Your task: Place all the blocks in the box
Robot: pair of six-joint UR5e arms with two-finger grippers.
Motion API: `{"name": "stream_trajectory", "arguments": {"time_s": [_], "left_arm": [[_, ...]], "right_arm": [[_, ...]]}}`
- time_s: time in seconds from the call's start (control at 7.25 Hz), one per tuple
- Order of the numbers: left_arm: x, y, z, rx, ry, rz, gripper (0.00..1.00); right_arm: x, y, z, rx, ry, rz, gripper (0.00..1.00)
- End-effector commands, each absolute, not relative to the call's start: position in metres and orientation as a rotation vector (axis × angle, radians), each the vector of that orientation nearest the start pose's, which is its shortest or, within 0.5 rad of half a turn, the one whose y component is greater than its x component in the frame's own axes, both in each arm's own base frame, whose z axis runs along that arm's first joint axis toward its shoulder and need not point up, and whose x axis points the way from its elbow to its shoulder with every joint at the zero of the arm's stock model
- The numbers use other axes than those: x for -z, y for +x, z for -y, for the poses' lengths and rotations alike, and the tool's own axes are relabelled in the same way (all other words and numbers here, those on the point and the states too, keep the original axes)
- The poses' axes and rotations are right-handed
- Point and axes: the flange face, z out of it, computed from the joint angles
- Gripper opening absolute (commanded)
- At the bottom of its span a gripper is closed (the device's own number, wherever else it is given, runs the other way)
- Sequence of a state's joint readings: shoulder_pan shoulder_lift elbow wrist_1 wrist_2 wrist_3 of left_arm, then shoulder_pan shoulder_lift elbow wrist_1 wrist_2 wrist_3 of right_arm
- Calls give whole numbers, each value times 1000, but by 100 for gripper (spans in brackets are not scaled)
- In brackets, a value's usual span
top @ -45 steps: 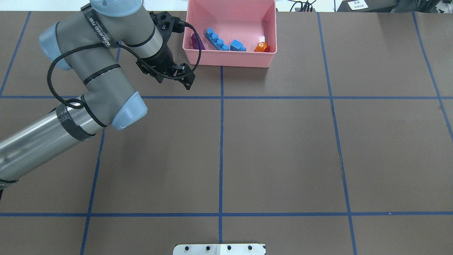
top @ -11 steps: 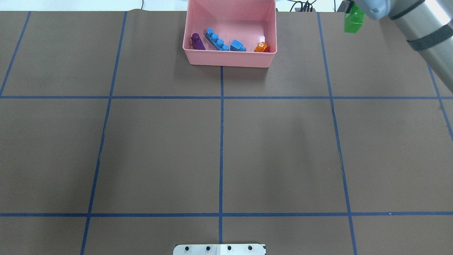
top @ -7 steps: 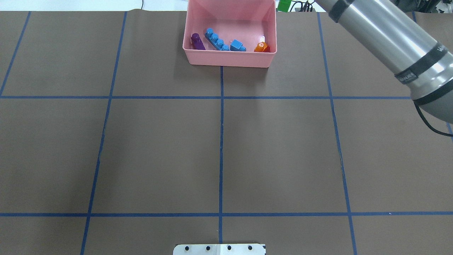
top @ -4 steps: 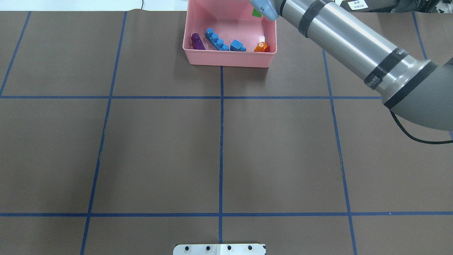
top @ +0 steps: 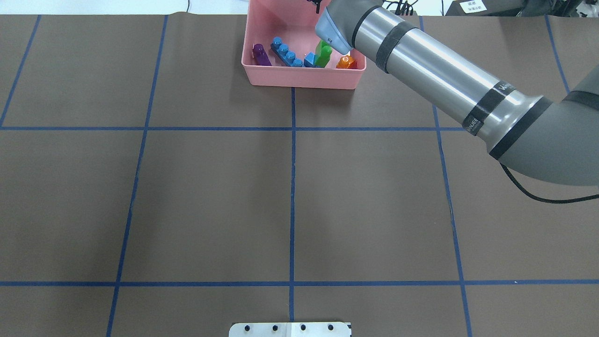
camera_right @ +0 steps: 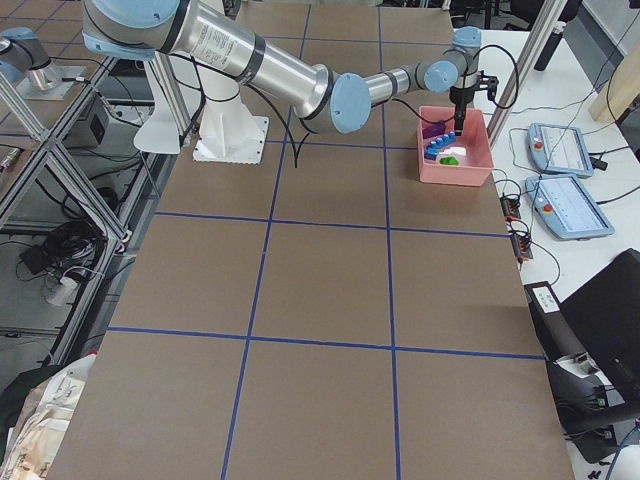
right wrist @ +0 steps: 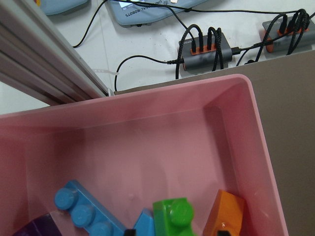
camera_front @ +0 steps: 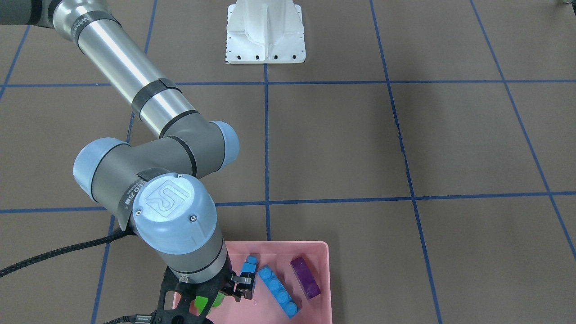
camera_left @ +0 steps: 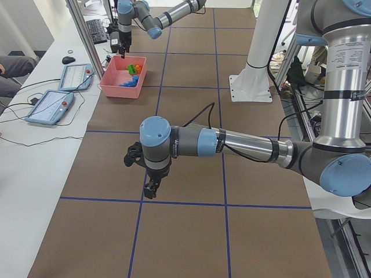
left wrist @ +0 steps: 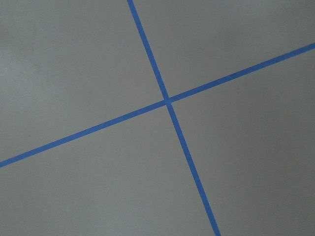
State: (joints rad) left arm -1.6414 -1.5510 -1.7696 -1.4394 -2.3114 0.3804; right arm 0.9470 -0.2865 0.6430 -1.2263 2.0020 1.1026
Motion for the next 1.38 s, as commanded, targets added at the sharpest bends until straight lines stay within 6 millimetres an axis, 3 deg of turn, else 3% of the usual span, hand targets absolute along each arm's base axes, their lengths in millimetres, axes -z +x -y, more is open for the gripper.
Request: {"name": "stream_trajectory", "arguments": {"time_s": [0.0,0.14,0.28,0.41,0.69,1.1,1.24], "left_arm": [[-591,-100,471,-308,203,-717,100],[-594,-100,470,-303,196,-717,100],[-599,-101,470,-297,185,-719,100],[-605,-101,469,-293,173,-722,100],[-636,-99,438,-277,112,-723,100],[-640,-97,430,-229,87,-732,100],[-637,-97,431,-151,83,-735,100]], "right_arm": [[-137,-420,796,-261,90,801,100],[-142,-381,785,-208,62,752,100],[-158,-330,769,-141,59,707,100],[-197,-280,749,-75,57,680,100],[-290,-179,719,27,88,676,100],[-464,17,658,209,121,679,100],[-514,76,622,188,112,677,100]]}}
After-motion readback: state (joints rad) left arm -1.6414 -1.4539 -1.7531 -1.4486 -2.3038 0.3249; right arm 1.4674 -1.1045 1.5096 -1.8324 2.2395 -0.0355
